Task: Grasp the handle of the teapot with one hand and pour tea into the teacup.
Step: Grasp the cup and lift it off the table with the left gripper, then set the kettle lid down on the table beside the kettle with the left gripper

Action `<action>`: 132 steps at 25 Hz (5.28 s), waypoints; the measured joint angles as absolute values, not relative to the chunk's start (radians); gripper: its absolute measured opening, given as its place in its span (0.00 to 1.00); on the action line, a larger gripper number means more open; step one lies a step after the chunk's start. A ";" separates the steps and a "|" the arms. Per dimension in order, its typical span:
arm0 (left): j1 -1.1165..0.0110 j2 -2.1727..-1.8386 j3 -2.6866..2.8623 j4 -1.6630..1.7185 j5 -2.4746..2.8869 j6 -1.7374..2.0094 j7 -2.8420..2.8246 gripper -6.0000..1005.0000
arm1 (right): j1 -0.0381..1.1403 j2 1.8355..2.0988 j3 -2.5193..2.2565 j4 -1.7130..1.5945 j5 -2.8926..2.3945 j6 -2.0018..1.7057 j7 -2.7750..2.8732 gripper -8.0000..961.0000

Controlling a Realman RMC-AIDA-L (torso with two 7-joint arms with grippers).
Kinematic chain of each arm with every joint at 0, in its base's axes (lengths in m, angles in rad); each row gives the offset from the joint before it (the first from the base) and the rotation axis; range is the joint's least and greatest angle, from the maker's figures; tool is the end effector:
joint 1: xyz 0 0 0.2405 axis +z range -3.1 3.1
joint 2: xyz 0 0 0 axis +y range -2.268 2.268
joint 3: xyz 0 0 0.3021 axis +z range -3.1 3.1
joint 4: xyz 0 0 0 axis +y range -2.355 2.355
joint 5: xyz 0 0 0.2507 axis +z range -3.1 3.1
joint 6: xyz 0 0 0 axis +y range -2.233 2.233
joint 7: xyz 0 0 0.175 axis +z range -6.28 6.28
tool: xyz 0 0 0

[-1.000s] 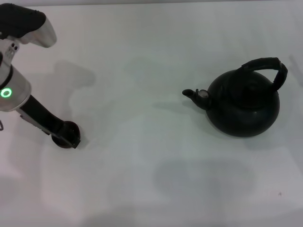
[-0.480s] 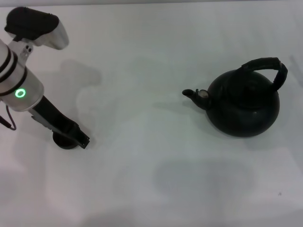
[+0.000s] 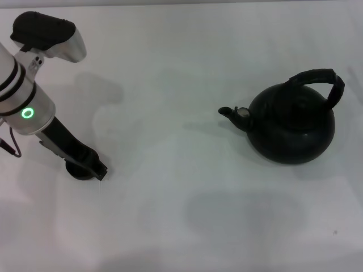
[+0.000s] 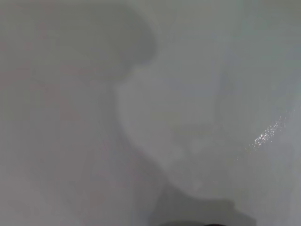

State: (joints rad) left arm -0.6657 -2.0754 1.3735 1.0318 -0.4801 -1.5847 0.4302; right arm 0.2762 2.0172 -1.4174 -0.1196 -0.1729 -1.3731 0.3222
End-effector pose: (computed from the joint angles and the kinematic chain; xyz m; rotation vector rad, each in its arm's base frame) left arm -0.2766 0.4037 -0.0780 -2.4575 -1.3623 0.7521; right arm 0.4354 0.3354 -0.0019 -1.6117 0.4412 0.7323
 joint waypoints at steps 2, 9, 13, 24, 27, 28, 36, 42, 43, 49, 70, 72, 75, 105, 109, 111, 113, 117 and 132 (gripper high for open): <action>-0.666 -2.075 1.376 1.033 -0.479 -1.586 0.430 0.79 | 0.276 2.017 -1.417 -0.120 -0.173 -1.372 0.322 0.91; -0.669 -2.072 1.381 1.039 -0.475 -1.593 0.430 0.73 | 0.276 2.017 -1.417 -0.119 -0.172 -1.371 0.322 0.91; -0.697 -2.068 1.372 1.044 -0.450 -1.590 0.431 0.71 | 0.276 2.017 -1.417 -0.118 -0.172 -1.371 0.322 0.91; -0.950 -2.068 1.313 0.888 -0.408 -1.487 0.481 0.71 | 0.284 2.017 -1.419 -0.128 -0.172 -1.377 0.322 0.91; -1.018 -2.073 1.317 0.800 -0.428 -1.462 0.497 0.71 | 0.284 2.018 -1.420 -0.128 -0.172 -1.378 0.322 0.91; -1.036 -2.074 1.319 0.778 -0.443 -1.453 0.505 0.71 | 0.284 2.018 -1.420 -0.129 -0.172 -1.378 0.322 0.91; -1.097 -2.080 1.370 0.692 -0.604 -1.401 0.569 0.70 | 0.283 2.019 -1.421 -0.129 -0.172 -1.381 0.322 0.91; -1.103 -2.082 1.563 0.673 -0.724 -1.341 0.514 0.70 | 0.282 2.019 -1.423 -0.129 -0.172 -1.382 0.323 0.91; -1.103 -2.083 1.593 0.674 -0.744 -1.331 0.505 0.70 | 0.282 2.019 -1.423 -0.129 -0.172 -1.382 0.323 0.91; -1.102 -2.086 1.702 0.672 -0.822 -1.286 0.480 0.71 | 0.281 2.020 -1.422 -0.128 -0.172 -1.383 0.325 0.91; -1.041 -2.086 1.753 0.649 -0.819 -1.179 0.476 0.71 | 0.276 2.020 -1.423 -0.118 -0.172 -1.384 0.328 0.91; -1.040 -2.086 1.753 0.648 -0.818 -1.178 0.475 0.70 | 0.276 2.021 -1.423 -0.118 -0.172 -1.384 0.328 0.91; -1.040 -2.086 1.770 0.647 -0.820 -1.175 0.473 0.70 | 0.276 2.022 -1.424 -0.118 -0.172 -1.384 0.328 0.91; -1.041 -2.085 1.778 0.652 -0.824 -1.165 0.466 0.78 | 0.281 2.019 -1.419 -0.118 -0.172 -1.373 0.323 0.91; -1.045 -2.082 1.775 0.663 -0.824 -1.194 0.456 0.78 | 0.280 2.018 -1.419 -0.119 -0.172 -1.373 0.322 0.91; -1.037 -2.081 1.772 0.684 -0.821 -1.216 0.451 0.78 | 0.279 2.017 -1.419 -0.120 -0.172 -1.373 0.322 0.91; -1.020 -2.078 1.769 0.721 -0.816 -1.237 0.443 0.78 | 0.277 2.017 -1.418 -0.121 -0.172 -1.373 0.322 0.91; -0.985 -2.074 1.752 0.775 -0.791 -1.272 0.430 0.78 | 0.276 2.017 -1.418 -0.122 -0.172 -1.378 0.322 0.91; -0.870 -2.074 1.734 0.949 -0.710 -1.376 0.399 0.78 | 0.274 2.017 -1.417 -0.119 -0.172 -1.398 0.328 0.91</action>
